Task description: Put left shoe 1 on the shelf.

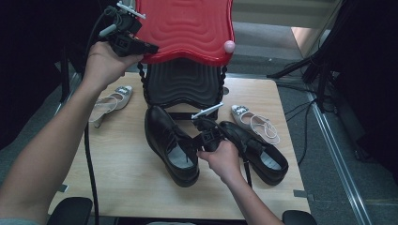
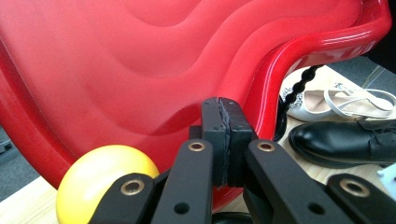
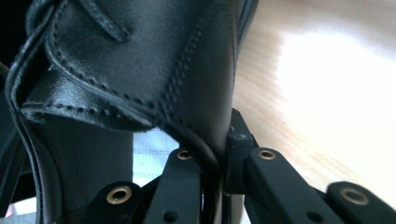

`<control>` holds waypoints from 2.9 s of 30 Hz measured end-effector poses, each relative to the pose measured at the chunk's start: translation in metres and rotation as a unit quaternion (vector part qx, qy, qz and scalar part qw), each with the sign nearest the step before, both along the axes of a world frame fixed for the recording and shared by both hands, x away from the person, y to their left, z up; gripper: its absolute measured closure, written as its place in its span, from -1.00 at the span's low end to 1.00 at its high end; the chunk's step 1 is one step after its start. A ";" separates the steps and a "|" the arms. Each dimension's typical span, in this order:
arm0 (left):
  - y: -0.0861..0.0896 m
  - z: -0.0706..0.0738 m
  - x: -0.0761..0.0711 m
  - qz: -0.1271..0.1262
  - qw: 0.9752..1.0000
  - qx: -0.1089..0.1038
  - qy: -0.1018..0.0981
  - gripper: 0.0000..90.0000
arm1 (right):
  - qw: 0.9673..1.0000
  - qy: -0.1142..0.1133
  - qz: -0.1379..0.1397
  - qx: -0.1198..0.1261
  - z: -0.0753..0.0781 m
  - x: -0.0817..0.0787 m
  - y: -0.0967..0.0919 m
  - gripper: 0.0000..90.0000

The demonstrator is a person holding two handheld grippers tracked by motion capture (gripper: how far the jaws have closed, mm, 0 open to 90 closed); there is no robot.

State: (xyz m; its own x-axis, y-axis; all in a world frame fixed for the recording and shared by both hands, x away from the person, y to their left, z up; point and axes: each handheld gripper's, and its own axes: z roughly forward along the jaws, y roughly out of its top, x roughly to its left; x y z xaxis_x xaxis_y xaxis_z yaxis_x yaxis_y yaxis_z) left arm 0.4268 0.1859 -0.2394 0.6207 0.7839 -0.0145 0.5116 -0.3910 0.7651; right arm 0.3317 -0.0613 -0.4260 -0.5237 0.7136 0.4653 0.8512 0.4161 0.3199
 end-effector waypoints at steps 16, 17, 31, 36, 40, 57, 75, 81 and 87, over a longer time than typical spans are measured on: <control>-0.001 0.000 -0.001 0.003 1.000 0.003 -0.002 1.00 | 0.997 -0.031 -0.065 0.040 0.034 0.025 -0.019 0.96; -0.001 0.000 -0.001 0.003 1.000 0.003 -0.001 1.00 | 0.996 -0.038 -0.068 0.039 0.035 0.028 -0.017 0.96; -0.001 -0.001 -0.001 0.000 1.000 0.003 -0.005 1.00 | 0.981 -0.099 -0.150 0.079 0.037 0.071 0.012 0.96; -0.001 -0.001 -0.001 -0.001 1.000 0.001 -0.009 1.00 | 0.972 -0.110 -0.187 0.089 0.034 0.083 0.026 0.96; 0.000 -0.001 -0.001 -0.003 1.000 0.002 -0.010 1.00 | 0.966 -0.116 -0.212 0.089 0.026 0.094 0.036 0.96; 0.001 -0.002 -0.001 -0.005 1.000 -0.002 -0.012 1.00 | 0.944 -0.141 -0.286 0.085 0.025 0.109 0.049 0.93; 0.001 -0.002 -0.002 -0.005 1.000 0.005 -0.013 1.00 | 0.953 -0.152 -0.250 0.080 0.030 0.105 0.046 0.60; 0.001 -0.002 -0.002 -0.004 1.000 0.005 -0.012 1.00 | 0.956 -0.155 -0.236 0.075 0.033 0.101 0.044 0.50; 0.001 -0.002 -0.002 -0.003 1.000 0.005 -0.012 1.00 | 0.959 -0.162 -0.223 0.068 0.037 0.095 0.043 0.42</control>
